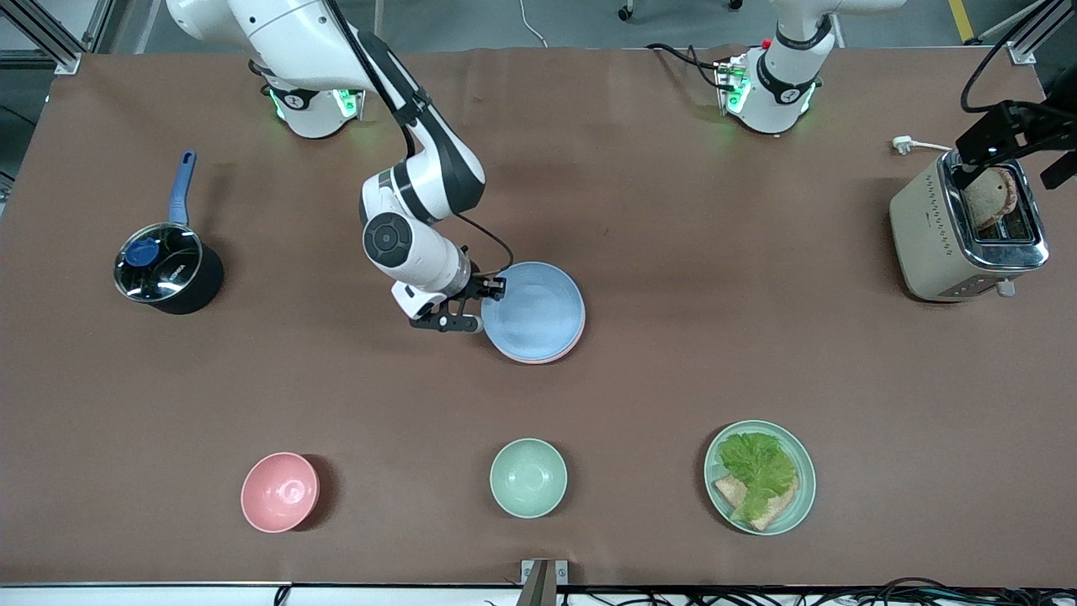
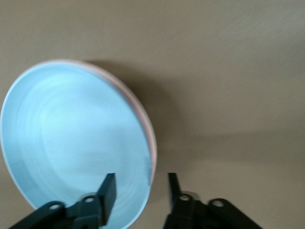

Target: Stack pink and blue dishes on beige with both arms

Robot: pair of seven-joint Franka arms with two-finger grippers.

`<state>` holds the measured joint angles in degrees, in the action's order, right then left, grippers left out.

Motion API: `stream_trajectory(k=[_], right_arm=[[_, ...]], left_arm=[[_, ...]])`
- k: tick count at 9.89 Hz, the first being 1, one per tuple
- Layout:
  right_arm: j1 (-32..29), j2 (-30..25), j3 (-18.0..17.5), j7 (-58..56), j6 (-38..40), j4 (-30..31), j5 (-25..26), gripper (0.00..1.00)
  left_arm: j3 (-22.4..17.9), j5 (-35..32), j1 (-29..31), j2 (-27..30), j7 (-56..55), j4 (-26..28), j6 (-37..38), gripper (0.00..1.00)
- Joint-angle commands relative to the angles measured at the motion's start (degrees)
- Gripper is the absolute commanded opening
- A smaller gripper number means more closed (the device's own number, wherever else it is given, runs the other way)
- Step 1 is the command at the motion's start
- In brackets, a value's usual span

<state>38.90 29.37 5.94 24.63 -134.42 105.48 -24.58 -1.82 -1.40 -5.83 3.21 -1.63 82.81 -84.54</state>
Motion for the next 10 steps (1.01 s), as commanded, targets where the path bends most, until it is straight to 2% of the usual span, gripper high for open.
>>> stream_trajectory(k=[1,4,6,8,10], right_arm=[[0.2,-3.7,5.4,0.2,0.3,0.7,4.5,1.00],[0.0,-12.2,14.1,0.2,9.6,0.7,10.8,1.00],[0.0,-18.1,19.0,0.2,14.8,0.5,11.6,1.00],[0.0,-23.1,23.0,0.2,17.9,-0.4,13.2,1.00],[-0.5,-26.5,26.6,-0.2,25.5,-4.3,18.1,1.00]], left_arm=[[-0.1,1.2,1.5,-2.1,2.4,-1.1,2.1,1.00],[-0.1,1.6,2.3,0.1,2.7,2.2,1.6,1.00],[-0.1,1.1,2.4,-0.6,2.6,1.8,1.4,1.00],[-0.1,1.2,2.6,-1.7,2.7,1.4,1.5,1.00],[-0.1,1.1,2.9,-1.9,2.8,1.2,1.5,1.00]])
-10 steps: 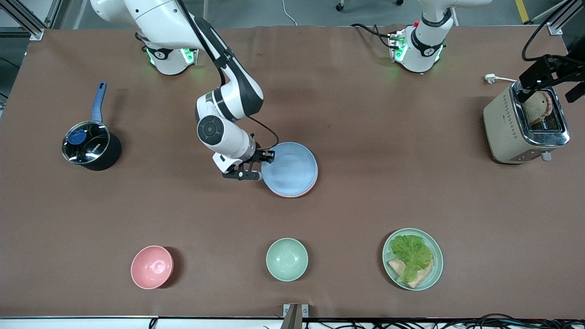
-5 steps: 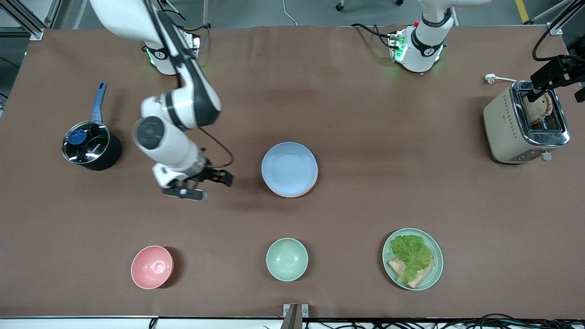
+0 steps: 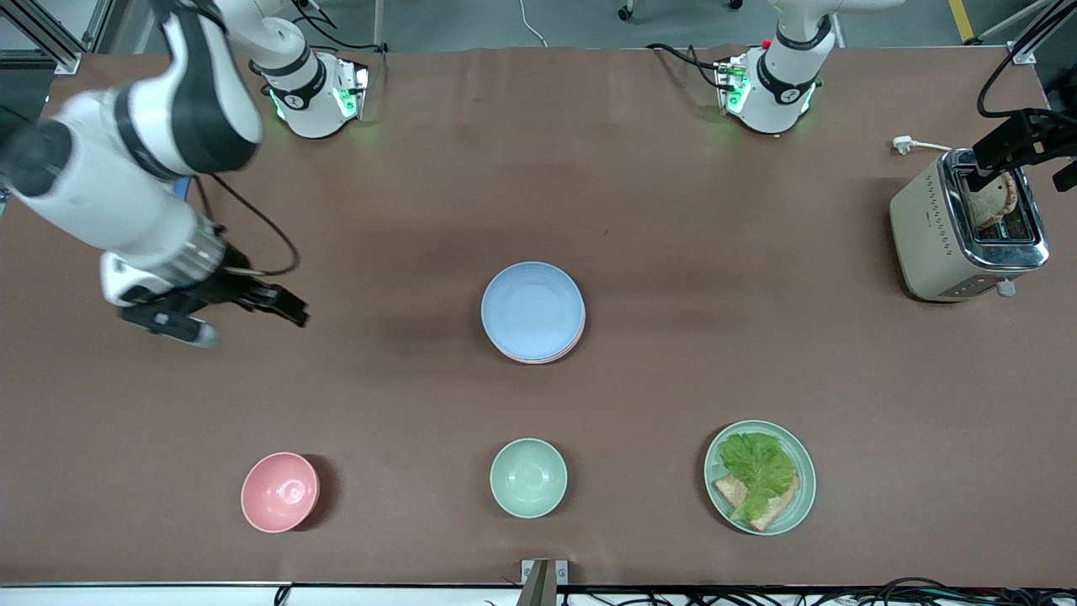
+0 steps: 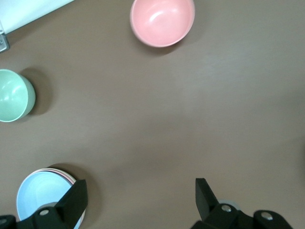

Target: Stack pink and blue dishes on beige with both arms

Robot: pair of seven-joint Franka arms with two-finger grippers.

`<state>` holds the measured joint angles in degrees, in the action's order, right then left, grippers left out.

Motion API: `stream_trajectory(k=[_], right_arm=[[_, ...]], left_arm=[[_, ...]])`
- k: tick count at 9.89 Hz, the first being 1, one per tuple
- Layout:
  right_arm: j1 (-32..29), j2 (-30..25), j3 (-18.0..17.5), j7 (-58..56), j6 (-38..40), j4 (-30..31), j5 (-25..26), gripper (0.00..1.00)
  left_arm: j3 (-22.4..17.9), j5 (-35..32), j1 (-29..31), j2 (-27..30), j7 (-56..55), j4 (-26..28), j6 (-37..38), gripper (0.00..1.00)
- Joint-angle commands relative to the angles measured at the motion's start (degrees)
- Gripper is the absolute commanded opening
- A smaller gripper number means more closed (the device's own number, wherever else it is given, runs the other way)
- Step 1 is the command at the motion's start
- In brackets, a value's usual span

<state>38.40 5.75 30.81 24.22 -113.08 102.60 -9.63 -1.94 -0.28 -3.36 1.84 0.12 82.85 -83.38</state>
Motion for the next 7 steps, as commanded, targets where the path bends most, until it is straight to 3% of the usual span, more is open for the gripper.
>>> stream_trajectory(k=[1,3,5,7], right_arm=[[-2.6,-4.0,0.9,0.0,9.1,-4.0,5.3,1.00],[-11.6,-6.3,-3.4,-3.7,16.9,-8.4,5.8,1.00],[-25.9,-5.8,-11.1,-15.5,22.0,-14.2,6.0,1.00],[-34.8,-5.7,-13.7,-21.0,22.2,-16.4,6.7,1.00]], left_arm=[[0.1,-0.1,0.7,-0.5,1.0,1.3,0.3,1.00],[0.2,0.2,0.7,-0.4,1.1,1.5,0.3,1.00],[0.3,1.0,0.7,-0.5,0.3,1.6,0.1,1.00],[0.4,1.3,0.5,-0.6,-0.1,1.8,-0.3,1.00]])
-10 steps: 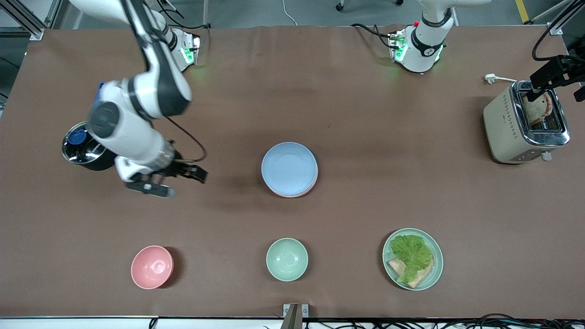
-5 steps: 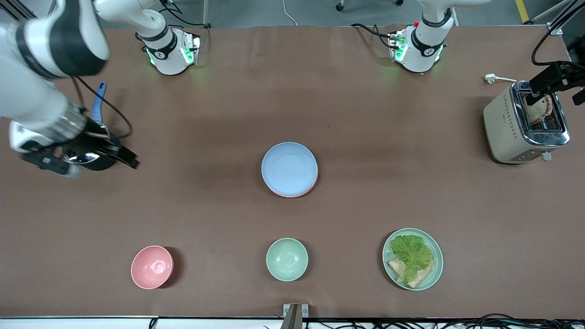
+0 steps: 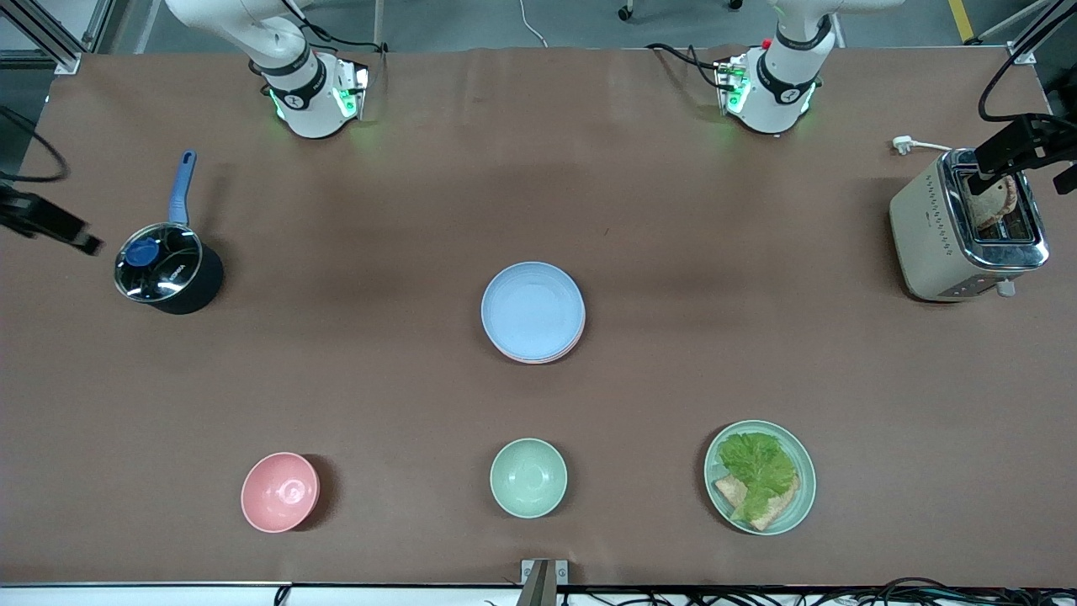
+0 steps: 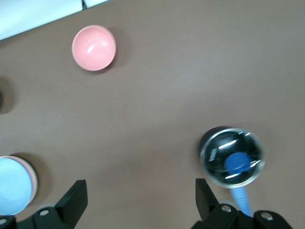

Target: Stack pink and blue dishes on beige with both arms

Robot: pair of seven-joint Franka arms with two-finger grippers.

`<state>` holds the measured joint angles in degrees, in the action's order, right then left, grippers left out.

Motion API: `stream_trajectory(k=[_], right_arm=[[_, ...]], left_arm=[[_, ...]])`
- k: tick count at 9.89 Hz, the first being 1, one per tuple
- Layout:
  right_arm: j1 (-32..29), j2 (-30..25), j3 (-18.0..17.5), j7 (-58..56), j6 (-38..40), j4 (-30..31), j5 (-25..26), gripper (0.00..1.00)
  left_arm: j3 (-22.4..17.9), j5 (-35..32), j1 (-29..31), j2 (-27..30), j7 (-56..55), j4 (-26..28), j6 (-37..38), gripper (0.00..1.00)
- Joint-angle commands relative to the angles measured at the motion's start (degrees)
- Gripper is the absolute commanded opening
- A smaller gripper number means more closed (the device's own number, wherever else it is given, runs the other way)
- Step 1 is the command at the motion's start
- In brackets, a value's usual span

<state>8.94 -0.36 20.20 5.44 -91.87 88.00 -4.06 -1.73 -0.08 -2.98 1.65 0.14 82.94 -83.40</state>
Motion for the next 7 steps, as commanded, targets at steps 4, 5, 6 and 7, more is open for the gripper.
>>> stream_trajectory(k=[4,5,6,7], right_arm=[[-13.0,-1.1,-13.3,1.2,5.6,-1.4,1.3,1.00],[-13.3,-1.0,-15.5,1.0,6.0,-1.4,1.6,1.00],[-13.1,-0.9,-16.6,1.0,6.5,-1.4,4.6,1.00],[-13.3,-1.0,-18.3,1.2,6.9,-1.4,6.6,1.00]], left_arm=[[0.2,1.1,0.1,-0.3,0.3,1.7,-0.3,1.00],[0.2,1.1,0.2,-0.3,0.5,1.7,-0.3,1.00],[0.2,1.2,0.1,-0.4,0.5,1.7,-0.3,1.00],[0.2,1.2,0.2,-0.3,0.5,1.7,-0.3,1.00]])
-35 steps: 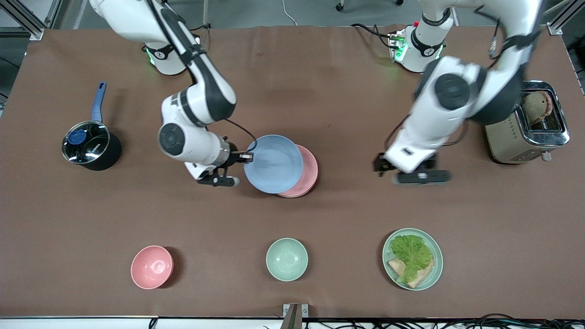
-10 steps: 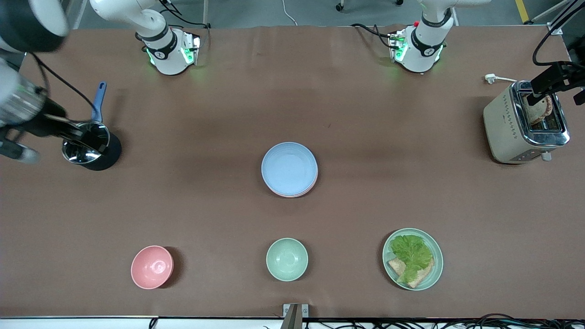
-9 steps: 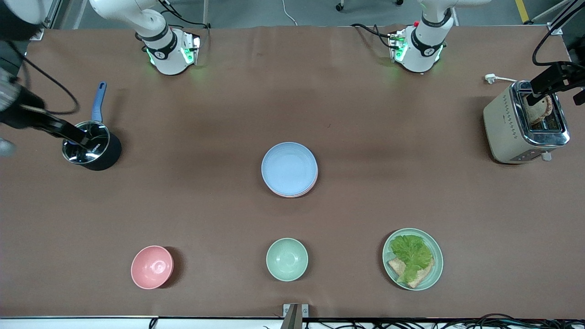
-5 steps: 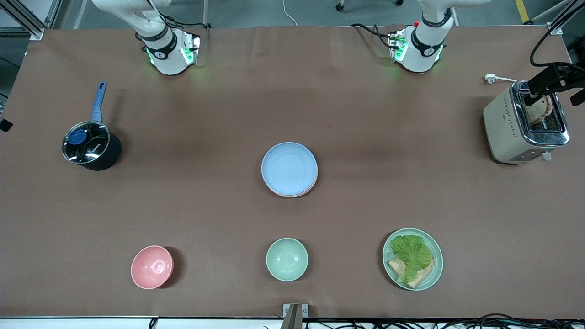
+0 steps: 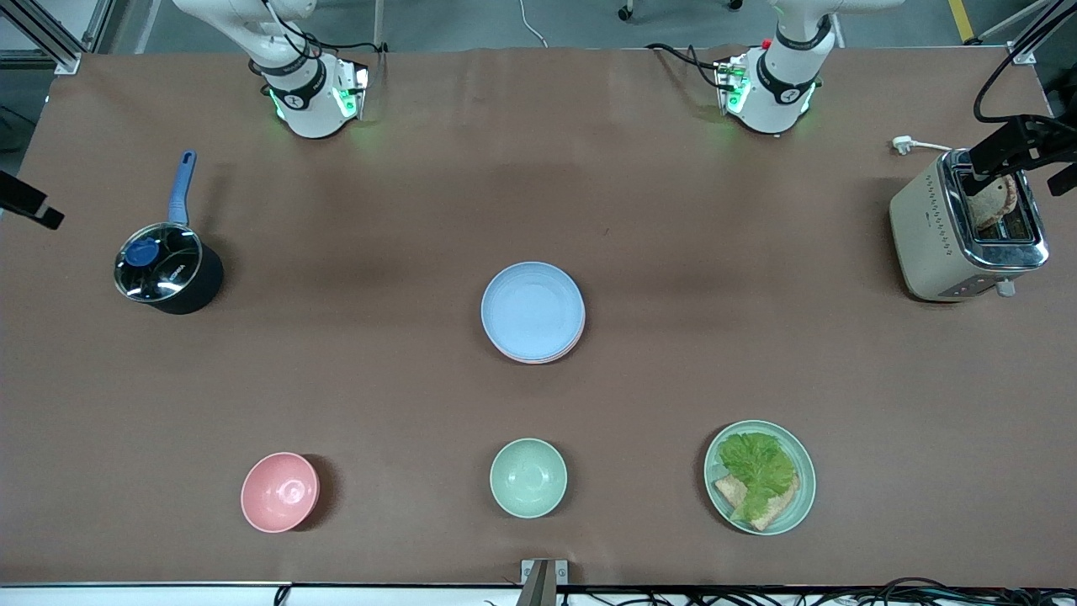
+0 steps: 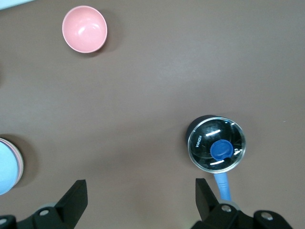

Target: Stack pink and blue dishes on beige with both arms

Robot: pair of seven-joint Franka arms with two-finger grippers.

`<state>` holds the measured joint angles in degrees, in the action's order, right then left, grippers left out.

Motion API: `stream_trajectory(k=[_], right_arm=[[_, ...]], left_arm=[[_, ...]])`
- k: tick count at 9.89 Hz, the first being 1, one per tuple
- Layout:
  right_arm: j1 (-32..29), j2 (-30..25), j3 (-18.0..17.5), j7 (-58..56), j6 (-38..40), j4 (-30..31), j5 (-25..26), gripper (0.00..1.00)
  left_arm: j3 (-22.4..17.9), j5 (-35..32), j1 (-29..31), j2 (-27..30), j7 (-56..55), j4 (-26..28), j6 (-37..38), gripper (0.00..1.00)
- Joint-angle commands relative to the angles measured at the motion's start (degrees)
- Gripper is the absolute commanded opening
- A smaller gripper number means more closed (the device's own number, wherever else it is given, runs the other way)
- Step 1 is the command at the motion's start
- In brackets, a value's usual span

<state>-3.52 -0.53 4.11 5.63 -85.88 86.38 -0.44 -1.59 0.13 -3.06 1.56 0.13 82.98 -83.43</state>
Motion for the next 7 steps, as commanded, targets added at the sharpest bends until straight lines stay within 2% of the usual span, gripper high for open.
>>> stream_trajectory(k=[1,7], right_arm=[[-0.9,-0.8,-2.3,1.1,1.2,0.2,3.3,1.00],[-0.5,-0.8,-2.4,-1.1,0.5,-0.2,3.5,1.00]], left_arm=[[-0.1,1.0,0.2,-0.2,0.3,1.7,-0.2,1.00],[-0.1,0.9,0.2,-0.2,0.1,1.7,-0.3,1.00]])
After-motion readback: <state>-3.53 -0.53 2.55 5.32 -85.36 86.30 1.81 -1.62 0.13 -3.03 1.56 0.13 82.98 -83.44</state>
